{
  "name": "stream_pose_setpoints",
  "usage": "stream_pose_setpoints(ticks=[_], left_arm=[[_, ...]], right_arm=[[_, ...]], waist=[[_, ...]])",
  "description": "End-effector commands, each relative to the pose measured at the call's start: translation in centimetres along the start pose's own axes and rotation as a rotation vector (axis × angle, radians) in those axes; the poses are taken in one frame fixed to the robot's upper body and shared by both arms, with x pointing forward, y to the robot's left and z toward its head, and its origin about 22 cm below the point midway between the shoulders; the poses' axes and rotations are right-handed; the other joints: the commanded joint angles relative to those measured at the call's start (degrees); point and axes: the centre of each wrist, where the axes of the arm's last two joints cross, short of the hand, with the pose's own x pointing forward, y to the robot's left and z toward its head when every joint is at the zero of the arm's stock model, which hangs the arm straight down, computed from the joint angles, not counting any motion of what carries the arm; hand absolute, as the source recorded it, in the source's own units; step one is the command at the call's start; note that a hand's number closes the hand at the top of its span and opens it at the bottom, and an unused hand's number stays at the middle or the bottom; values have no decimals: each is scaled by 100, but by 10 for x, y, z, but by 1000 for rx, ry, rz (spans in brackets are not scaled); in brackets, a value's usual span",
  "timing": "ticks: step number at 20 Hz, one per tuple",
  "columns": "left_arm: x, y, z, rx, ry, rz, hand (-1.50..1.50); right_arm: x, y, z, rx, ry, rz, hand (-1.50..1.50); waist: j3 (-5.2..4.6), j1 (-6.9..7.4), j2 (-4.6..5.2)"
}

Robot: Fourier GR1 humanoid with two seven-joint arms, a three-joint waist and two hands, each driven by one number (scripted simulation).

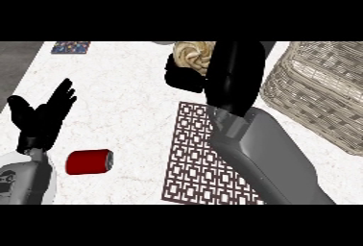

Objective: Pick the cupcake from the placemat and place it in the basket

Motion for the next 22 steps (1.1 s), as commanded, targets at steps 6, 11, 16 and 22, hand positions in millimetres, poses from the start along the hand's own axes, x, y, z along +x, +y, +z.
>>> stream_pose_setpoints(ticks=[6,11,16,22], left_arm=[[6,6,9,-8,-10,-4,0],[-16,7,11,3,-12,8,0],[-11,3,6,-10,5,3,0],[3,2,13,-2,-7,10,0]], right_arm=[[-5,-32,-76,-142,164,194,150],[-31,-40,-100,-204,226,245,150],[-94,-56,-108,-210,231,272,150],[-144,-85,-127,-190,260,286,150]], waist=[[1,18,-5],[-1,12,10],[3,-12,10],[5,19,7]])
